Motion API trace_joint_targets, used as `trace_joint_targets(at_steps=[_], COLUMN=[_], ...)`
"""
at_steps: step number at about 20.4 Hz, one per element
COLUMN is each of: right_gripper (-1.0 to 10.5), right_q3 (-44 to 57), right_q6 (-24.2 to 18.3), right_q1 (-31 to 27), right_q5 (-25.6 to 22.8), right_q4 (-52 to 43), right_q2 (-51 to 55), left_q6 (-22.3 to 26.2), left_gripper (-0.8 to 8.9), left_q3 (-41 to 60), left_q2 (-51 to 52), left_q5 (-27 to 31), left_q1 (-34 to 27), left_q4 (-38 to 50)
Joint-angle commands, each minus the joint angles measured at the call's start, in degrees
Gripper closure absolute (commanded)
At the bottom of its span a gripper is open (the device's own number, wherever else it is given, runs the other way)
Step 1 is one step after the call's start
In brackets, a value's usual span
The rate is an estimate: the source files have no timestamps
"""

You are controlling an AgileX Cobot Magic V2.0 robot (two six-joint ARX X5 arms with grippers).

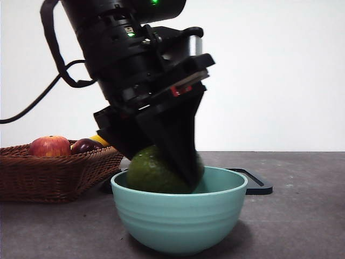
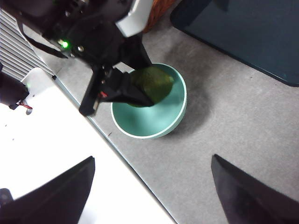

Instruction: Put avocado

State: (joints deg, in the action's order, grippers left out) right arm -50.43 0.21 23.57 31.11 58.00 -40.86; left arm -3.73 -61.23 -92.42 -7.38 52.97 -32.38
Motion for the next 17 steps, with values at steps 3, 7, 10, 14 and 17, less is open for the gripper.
trace_joint_targets(at_steps=[3, 7, 10, 14, 17], right_gripper=[5.5, 5.5, 5.5, 5.5, 5.5], right_q3=[-1.09, -1.09, -1.09, -1.09, -1.09], right_q6=[-0.22, -0.22, -0.22, -0.22, -0.22], right_q1=[0.31, 0.31, 0.31, 0.31, 0.31], right_q5=[-0.07, -0.07, -0.07, -0.07, -0.04], right_q4=[-0.55, -0.55, -0.55, -0.55, -0.55], right_q2=[-0.28, -0.26, -0.26, -0.26, -0.26], left_q6=[2.91, 4.22, 4.35, 4.33, 4.15], left_gripper=[6.32, 6.3, 6.19, 4.98, 4.98], left_q3=[-1.07, -1.07, -1.07, -1.07, -1.07], left_q2=[-2.54, -3.26, -3.28, -3.28, -3.28], left_q5=[0.57, 2.05, 2.05, 2.05, 2.03], left_q1=[1.86, 2.19, 2.23, 2.29, 2.56], left_q4=[1.66, 1.57, 1.6, 1.57, 1.57])
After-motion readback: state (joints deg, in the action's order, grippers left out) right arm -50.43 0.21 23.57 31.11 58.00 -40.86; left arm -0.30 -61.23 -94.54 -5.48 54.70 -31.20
